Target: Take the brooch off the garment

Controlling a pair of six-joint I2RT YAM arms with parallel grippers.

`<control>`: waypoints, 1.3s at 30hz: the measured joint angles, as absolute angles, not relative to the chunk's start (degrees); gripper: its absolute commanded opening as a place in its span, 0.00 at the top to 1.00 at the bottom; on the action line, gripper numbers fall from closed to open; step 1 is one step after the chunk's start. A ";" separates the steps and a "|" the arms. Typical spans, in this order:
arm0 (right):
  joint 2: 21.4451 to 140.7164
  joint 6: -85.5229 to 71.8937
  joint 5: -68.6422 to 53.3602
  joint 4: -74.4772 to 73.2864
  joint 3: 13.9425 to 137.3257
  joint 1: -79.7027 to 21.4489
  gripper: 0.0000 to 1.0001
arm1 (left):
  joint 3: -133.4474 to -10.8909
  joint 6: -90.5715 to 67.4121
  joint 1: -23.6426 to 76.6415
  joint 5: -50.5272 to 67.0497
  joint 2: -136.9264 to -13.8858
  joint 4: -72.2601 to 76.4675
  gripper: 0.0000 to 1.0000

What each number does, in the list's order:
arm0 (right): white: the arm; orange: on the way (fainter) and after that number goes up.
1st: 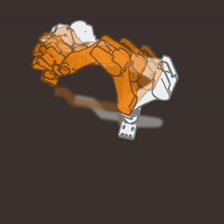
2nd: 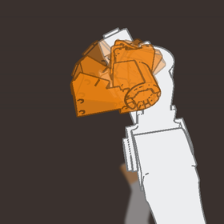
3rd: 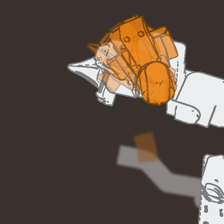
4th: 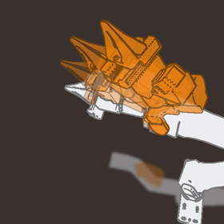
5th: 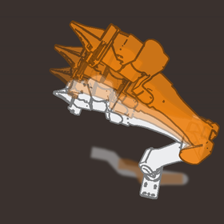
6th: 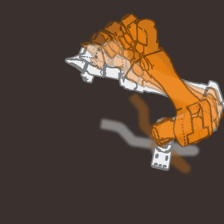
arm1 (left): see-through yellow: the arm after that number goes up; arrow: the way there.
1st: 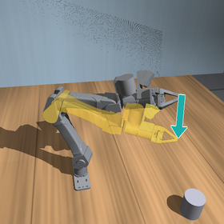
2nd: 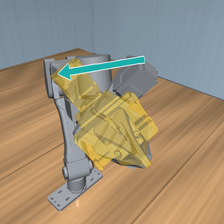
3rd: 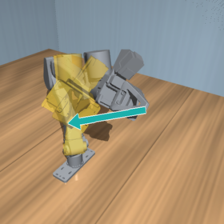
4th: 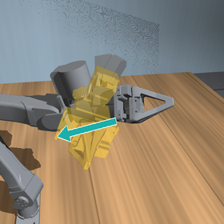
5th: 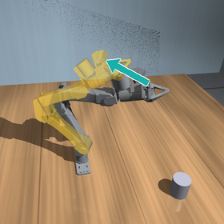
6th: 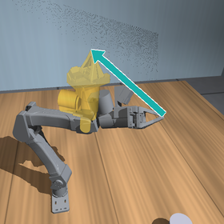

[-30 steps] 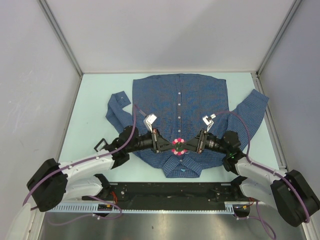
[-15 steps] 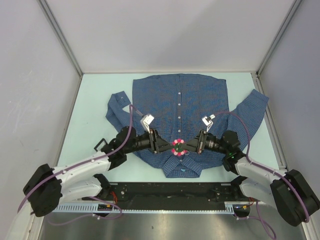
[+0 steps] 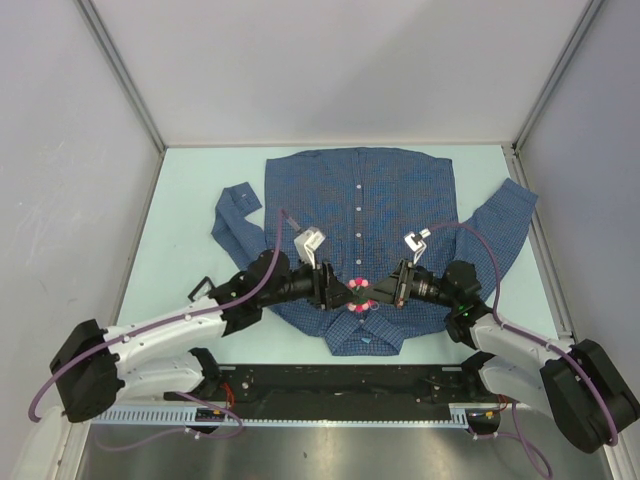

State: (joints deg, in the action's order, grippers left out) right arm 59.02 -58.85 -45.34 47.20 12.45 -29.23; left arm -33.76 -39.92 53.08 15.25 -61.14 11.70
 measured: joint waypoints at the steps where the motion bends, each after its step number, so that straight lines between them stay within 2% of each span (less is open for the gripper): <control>1: 58.98 -58.83 -45.32 47.09 12.45 -29.23 1.00 | -34.09 -39.83 53.56 14.66 -61.60 11.29 0.42; 5: 58.19 -58.35 -45.06 46.06 12.45 -29.23 1.00 | -35.44 -38.98 55.55 11.90 -62.65 9.58 0.44; 10: 57.43 -58.17 -44.62 44.93 12.45 -29.23 1.00 | -36.45 -38.50 56.64 9.98 -62.94 8.82 0.58; 18: 57.08 -57.78 -44.40 43.75 12.45 -29.23 1.00 | -36.47 -38.50 56.66 9.13 -63.07 8.80 0.66; 31: 56.73 -57.76 -44.51 43.79 12.45 -28.84 1.00 | -36.32 -39.16 56.21 10.22 -63.48 10.33 0.68; 39: 56.82 -57.21 -45.50 44.07 12.45 -28.62 1.00 | -32.73 -42.74 53.04 16.69 -64.34 17.82 0.69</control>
State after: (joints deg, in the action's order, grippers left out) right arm 56.82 -57.21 -45.50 44.07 12.45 -28.62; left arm -32.73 -42.74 53.04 16.69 -64.34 17.82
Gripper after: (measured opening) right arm 0.055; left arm 0.309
